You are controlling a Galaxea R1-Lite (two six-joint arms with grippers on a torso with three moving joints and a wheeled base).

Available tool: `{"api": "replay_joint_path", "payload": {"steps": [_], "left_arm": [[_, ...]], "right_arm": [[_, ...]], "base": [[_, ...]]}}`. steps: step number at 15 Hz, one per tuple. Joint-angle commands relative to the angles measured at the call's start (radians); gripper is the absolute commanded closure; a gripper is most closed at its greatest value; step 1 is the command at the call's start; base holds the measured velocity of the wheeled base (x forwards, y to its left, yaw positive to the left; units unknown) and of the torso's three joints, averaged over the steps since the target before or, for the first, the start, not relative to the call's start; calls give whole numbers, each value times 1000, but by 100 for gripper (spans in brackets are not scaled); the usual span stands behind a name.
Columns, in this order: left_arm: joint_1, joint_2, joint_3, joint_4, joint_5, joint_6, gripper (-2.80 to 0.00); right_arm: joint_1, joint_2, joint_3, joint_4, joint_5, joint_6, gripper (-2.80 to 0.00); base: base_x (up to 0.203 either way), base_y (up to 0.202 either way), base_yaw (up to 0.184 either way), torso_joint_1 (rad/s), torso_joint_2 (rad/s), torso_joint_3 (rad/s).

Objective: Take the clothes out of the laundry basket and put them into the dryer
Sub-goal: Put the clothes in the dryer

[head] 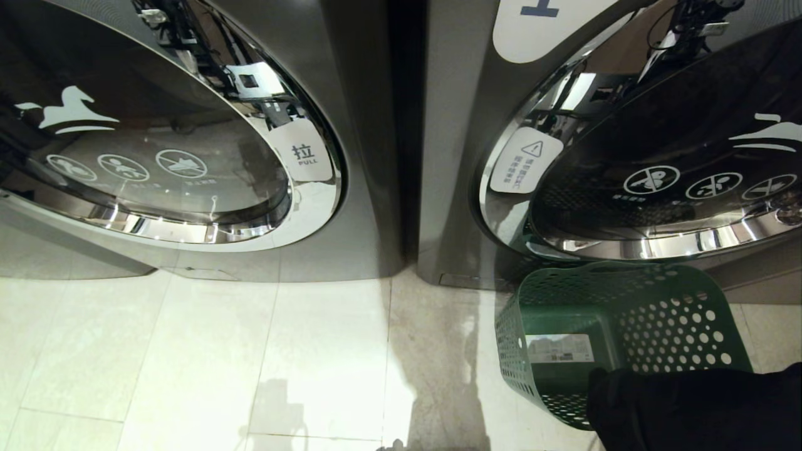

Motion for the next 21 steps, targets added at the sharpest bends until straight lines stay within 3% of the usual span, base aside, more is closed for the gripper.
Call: {"api": "replay_joint_path", "payload": {"steps": [1,9,14,21], "left_arm": [[1,0,2,0,0,0,0],[1,0,2,0,0,0,0],[1,0,2,0,0,1,0],[1,0,2,0,0,0,0]], "right_arm": [[0,4,0,-1,0,0,0],[0,4,0,1,0,16,0],[-1,4,0,-4,-20,87,0],[0,4,-1,-1,-15,70,0]], "base": [[0,0,0,7,2,79],[0,0,0,1,2,188],[0,0,0,1,-2,199],[0,0,0,2,1,200]]}}
